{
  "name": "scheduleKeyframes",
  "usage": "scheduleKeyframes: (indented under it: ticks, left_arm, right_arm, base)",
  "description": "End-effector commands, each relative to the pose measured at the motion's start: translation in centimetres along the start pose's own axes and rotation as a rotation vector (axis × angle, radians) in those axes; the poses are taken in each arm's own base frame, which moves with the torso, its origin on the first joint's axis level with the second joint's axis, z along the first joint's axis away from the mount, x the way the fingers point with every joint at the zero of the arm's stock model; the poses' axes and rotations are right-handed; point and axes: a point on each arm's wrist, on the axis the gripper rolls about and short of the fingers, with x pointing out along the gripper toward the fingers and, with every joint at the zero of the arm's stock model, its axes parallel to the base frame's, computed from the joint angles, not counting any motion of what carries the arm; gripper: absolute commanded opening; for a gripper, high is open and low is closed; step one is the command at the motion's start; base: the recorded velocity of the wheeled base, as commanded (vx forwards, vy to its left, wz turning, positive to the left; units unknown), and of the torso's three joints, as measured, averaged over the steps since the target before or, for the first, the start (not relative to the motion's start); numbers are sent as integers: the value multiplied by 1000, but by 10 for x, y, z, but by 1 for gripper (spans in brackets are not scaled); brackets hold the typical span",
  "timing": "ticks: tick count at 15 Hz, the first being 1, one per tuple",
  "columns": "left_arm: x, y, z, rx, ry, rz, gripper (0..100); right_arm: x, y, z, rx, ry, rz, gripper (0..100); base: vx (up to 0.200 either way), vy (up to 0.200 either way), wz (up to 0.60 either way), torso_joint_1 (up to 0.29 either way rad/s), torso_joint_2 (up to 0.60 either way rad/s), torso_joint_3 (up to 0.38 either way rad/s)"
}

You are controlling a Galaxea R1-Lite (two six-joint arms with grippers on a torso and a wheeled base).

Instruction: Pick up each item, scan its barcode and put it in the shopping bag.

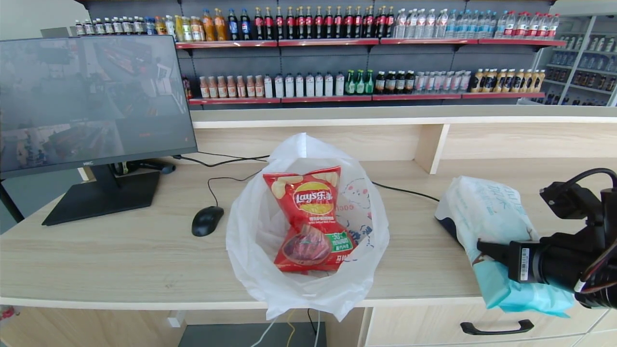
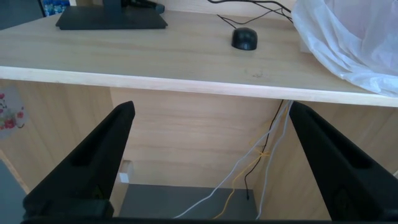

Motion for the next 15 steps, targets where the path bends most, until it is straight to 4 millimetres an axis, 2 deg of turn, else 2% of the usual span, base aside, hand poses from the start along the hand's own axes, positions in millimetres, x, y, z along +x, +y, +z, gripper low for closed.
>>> scheduleKeyframes:
  ticks: [1,12,15]
  left_arm:
    - [0,0,0,0,-1,2,100]
    - [0,0,0,6,2,-1,100]
    - [0,0,-1,10,9,-1,100]
  right_arm:
    - [1,0,-1,-1,7,0,0]
    - [-5,-1,2,2,-33,3,0]
    - [-13,0,8,15,-135,29,0]
  base:
    - [0,0,0,0,0,0]
    - [0,0,0,0,0,0]
    - [0,0,0,0,0,0]
